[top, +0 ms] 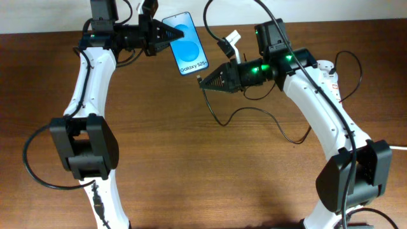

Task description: Plug charger to phone and switch on socket

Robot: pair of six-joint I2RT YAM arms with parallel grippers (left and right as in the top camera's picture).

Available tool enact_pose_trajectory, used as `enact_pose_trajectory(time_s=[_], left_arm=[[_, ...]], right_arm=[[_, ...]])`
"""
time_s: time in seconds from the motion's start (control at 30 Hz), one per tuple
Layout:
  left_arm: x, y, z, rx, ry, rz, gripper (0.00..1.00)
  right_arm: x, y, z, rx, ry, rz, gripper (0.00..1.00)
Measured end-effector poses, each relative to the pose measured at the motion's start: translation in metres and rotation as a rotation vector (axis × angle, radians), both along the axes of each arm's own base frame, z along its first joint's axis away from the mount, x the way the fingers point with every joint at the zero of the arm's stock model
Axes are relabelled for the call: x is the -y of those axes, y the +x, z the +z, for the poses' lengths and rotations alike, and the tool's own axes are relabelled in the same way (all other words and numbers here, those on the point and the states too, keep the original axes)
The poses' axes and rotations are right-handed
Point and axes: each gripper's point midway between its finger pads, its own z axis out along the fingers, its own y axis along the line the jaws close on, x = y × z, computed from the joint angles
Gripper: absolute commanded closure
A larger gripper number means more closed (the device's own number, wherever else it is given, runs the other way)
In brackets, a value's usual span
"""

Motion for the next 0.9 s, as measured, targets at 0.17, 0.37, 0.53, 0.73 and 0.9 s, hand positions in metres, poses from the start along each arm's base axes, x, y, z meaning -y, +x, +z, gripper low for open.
enact_pose_trajectory(time_s=[0.17, 0.37, 0.53, 0.73, 0.9], left_arm=[[0.0013, -0.0005, 0.0000, 0.000, 0.000, -0.003, 1.00], [0.0037, -0.0014, 0.0000, 0.000, 0.000, -0.008, 1.00], [0.0037, -0.0014, 0.0000, 0.000, 0.000, -0.008, 1.00], [0.0037, -0.0014, 0.0000, 0.000, 0.000, -0.008, 1.00], [0.0043, -0.0016, 0.0000, 0.000, 0.000, -0.009, 1.00]], right_arm=[[-0.0004, 0.0012, 0.0013, -0.006, 0.004, -0.004, 0.96], [-0.0003, 0.0017, 0.0006, -0.012, 0.000, -0.009, 0.96], [-0.0002, 0.0020, 0.0003, -0.011, -0.002, -0.011, 0.96], [0.0005, 0.0042, -0.0028, -0.011, -0.019, -0.024, 0.96], [0.0006, 0.0045, -0.0029, -0.010, -0.021, -0.025, 0.96]])
